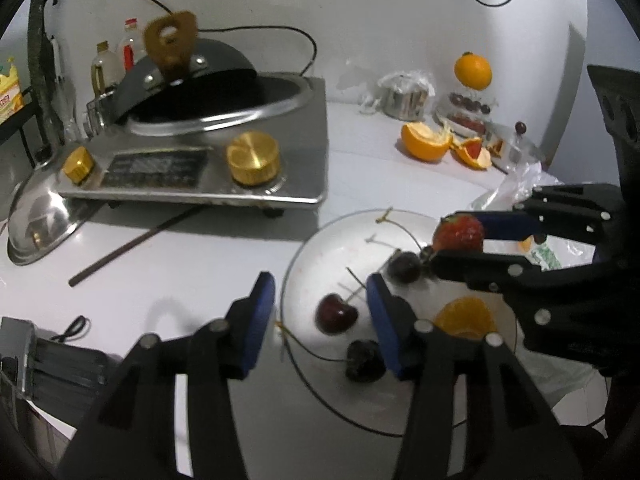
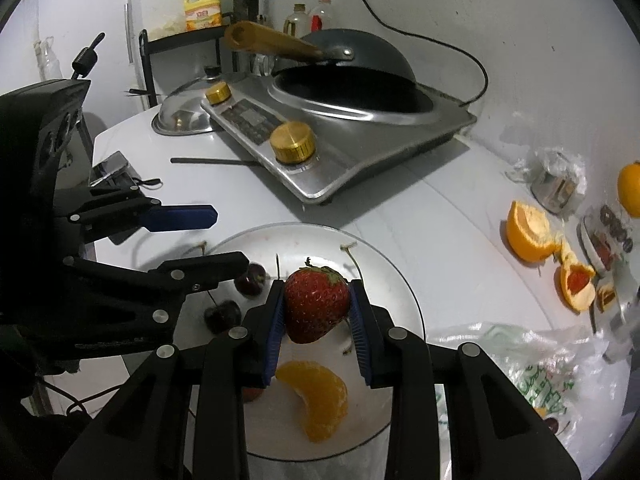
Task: Organize fruits
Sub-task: 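Open the left tool to release the cherry onto the white plate, then lower the strawberry onto the white plate and open the right tool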
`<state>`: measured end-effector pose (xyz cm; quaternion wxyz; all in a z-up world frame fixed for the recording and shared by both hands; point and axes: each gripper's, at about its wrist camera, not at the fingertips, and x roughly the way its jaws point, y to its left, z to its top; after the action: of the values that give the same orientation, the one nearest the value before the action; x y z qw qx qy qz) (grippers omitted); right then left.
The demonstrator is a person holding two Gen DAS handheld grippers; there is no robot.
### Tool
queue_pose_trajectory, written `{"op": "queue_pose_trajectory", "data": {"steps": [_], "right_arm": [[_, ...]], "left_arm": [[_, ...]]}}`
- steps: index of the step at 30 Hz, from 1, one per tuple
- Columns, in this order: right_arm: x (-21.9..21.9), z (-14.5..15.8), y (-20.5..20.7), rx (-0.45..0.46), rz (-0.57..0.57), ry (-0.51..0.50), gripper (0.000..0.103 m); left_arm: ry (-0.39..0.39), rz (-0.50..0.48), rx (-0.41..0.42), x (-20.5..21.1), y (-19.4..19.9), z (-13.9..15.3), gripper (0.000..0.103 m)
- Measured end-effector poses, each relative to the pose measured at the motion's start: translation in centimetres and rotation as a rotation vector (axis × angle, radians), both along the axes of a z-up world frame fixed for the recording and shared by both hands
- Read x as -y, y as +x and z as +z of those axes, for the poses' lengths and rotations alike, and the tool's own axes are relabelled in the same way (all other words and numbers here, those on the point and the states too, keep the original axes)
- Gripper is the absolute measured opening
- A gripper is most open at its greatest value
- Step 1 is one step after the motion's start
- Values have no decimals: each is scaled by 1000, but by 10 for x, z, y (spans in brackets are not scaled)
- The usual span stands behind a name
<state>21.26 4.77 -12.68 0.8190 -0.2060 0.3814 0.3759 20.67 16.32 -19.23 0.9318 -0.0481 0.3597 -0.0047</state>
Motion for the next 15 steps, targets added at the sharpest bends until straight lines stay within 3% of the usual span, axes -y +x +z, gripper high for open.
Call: {"op": "queue_pose_trajectory", "data": {"steps": [15], "right_arm": [[-41, -3, 23, -14, 31, -2, 33]], "left_arm": [[-19, 54, 21, -38, -4, 8, 49]]}}
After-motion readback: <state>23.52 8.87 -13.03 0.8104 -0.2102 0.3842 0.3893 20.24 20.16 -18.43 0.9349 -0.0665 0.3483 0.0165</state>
